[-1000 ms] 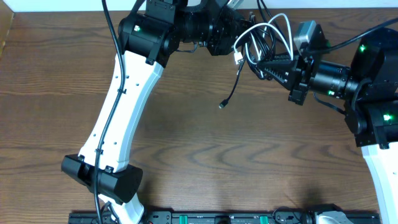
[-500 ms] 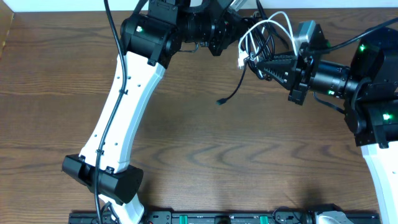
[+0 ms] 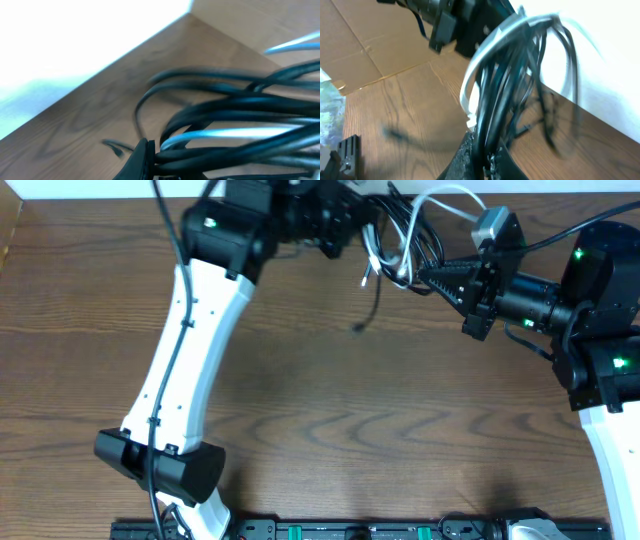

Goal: Untangle cables

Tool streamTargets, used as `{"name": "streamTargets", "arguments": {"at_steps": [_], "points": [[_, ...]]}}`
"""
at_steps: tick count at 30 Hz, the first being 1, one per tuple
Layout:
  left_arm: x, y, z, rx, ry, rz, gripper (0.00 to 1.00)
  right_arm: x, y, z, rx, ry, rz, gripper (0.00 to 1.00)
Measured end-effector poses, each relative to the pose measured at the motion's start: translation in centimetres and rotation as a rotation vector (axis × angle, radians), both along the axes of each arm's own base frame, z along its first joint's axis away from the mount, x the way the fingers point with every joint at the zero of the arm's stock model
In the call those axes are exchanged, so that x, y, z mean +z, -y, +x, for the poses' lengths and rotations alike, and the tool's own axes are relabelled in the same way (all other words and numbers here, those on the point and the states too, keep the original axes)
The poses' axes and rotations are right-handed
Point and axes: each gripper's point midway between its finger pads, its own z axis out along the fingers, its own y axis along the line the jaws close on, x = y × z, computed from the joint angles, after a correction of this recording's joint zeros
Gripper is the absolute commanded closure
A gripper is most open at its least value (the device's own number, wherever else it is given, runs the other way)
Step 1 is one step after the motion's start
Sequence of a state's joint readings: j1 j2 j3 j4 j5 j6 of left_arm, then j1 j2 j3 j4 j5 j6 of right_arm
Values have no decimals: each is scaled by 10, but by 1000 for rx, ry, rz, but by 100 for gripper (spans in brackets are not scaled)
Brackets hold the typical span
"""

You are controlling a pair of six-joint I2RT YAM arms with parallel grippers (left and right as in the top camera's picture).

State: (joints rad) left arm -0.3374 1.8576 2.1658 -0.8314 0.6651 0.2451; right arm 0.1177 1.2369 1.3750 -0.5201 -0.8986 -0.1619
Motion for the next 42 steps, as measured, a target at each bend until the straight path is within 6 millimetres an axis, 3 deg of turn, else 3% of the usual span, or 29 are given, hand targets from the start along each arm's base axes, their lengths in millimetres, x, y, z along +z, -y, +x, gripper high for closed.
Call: {"name": "streamTargets", "arguments": {"at_steps": [4,9,16,28,31,35,39,42], "points": [[-4,-42,21,120,-39,0,93,0,8,4,-24,0,0,99],[-8,-62,29,182,-52,15,93,0,12,6,-34,-2,1,99],[-14,-107,48,339,-36,85,93,0,34,17,-123,-22,8,99],[6,-127,38,408,6,105,92,-17,54,33,-240,-91,-18,99],[18,-145,36,491,51,143,92,-25,76,46,-319,-117,-25,99],[47,-179,24,596,120,154,93,-37,120,64,-454,-164,-17,99],[91,-237,-3,752,221,142,92,-48,169,71,-588,-207,-7,99],[117,-268,-25,844,285,137,92,-51,200,70,-672,-231,5,99]]}}
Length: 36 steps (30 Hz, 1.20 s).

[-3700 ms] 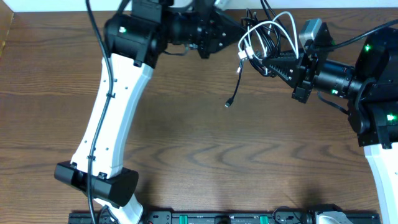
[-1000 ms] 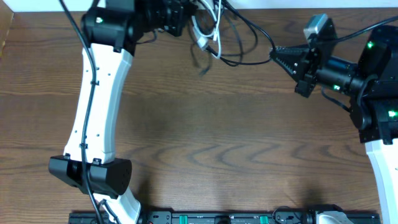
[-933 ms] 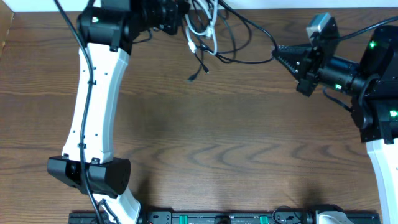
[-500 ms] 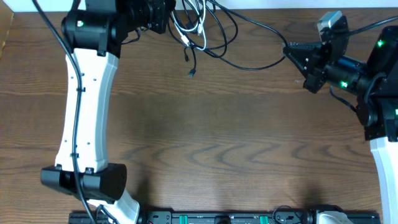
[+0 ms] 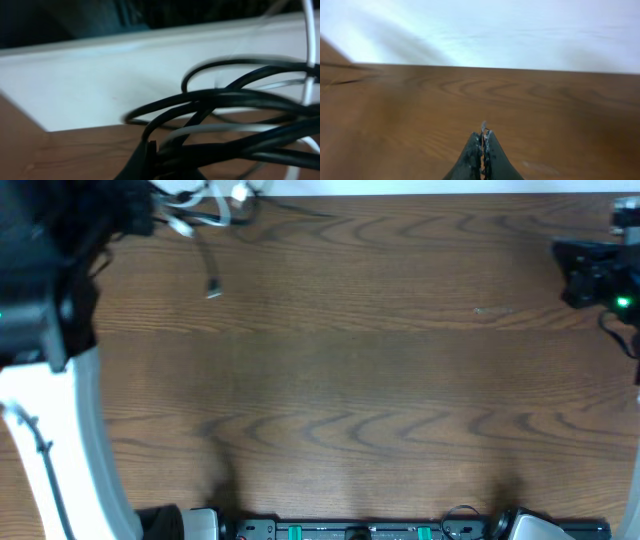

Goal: Untangle cables

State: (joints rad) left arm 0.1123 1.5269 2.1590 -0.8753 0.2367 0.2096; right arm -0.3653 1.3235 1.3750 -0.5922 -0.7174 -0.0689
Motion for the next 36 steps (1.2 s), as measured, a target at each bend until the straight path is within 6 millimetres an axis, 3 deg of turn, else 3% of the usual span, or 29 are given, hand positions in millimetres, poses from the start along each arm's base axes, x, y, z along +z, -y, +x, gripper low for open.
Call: {"name": "streamTargets", "arguments": {"at_steps": [4,8,14,15,19,25,31,36], "points": [[21,-15,-22,40,56,4,92,-9,38,-6,-103,-39,19,99],[25,-3,-27,-29,70,-24,92,-24,57,-9,-155,-97,43,96],[20,23,-22,-137,48,-81,92,-39,47,-8,-131,-156,66,53],[18,29,-21,-155,43,-86,92,-40,41,-8,-115,-163,66,46],[14,64,-21,-251,22,-106,92,-42,9,-5,-29,-171,56,39],[-2,111,-16,-375,-34,-121,92,-39,-53,-4,145,-162,52,34],[-46,156,11,-483,-155,-138,92,-33,-107,-14,324,-143,68,32],[-83,197,24,-569,-250,-143,92,-14,-144,-24,497,-57,104,29]]}}
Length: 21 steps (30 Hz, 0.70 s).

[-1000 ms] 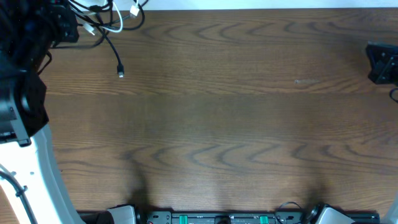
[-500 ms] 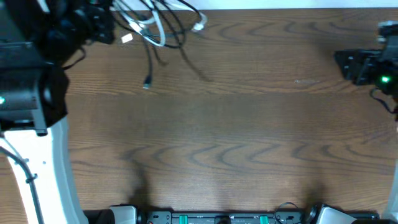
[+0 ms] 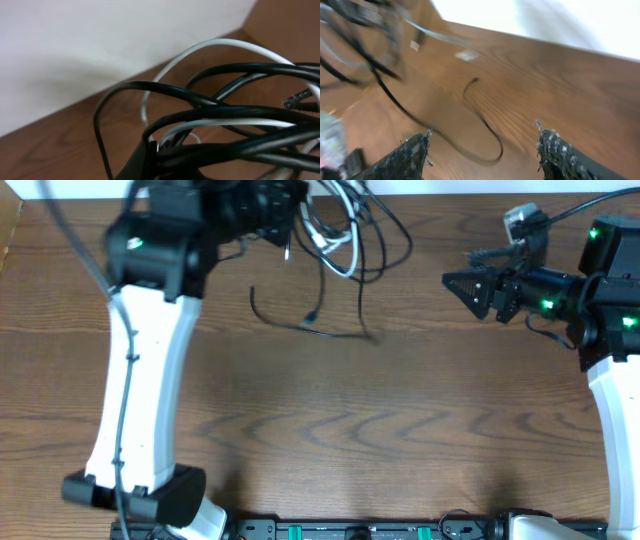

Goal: Untangle cables

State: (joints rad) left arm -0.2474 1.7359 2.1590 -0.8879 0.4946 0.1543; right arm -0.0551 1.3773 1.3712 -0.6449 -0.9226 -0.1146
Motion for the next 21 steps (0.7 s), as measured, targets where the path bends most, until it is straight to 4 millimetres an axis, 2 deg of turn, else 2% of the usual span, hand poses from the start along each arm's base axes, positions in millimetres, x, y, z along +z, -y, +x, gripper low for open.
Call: {"name": "streamTargets", "arguments": {"at_steps": [2,5,10,21], "points": [[-14,15,4,-31,-31,6,92,9,-9,-4,55,34,29,25],[-32,32,8,-63,-68,16,92,15,-13,-8,93,51,54,25],[-51,47,16,-87,-97,25,92,23,-20,-16,155,66,98,25],[-50,52,14,-114,-99,9,92,34,-37,-25,240,115,125,25]]}}
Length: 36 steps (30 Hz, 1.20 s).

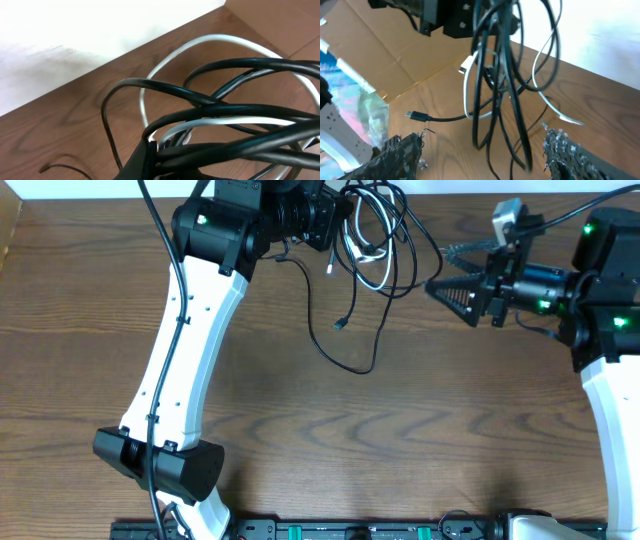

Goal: Untangle cables

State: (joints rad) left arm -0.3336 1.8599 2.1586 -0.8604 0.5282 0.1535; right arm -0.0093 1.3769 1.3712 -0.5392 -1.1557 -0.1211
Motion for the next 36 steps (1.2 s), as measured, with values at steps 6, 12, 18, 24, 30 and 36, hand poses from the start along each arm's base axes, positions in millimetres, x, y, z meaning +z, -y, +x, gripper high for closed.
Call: {"name": "streamTargets", "arguments": {"at_steps": [6,12,18,24,30,36], "points": [[1,14,-8,-38,-1,-6,92,-2,-19,-1,12,25,-34,27],[1,29,-17,-77,-4,-12,92,-7,-23,6,-28,39,-75,94],[1,28,-17,-77,-1,-10,92,-16,-17,15,-88,15,-111,99],[2,20,-15,-30,13,25,92,-32,4,40,-289,-61,-177,99],[18,-4,-14,43,62,52,92,-41,27,58,-451,-105,-218,99],[32,-42,-6,111,76,31,92,-41,45,62,-504,-155,-182,99]]}}
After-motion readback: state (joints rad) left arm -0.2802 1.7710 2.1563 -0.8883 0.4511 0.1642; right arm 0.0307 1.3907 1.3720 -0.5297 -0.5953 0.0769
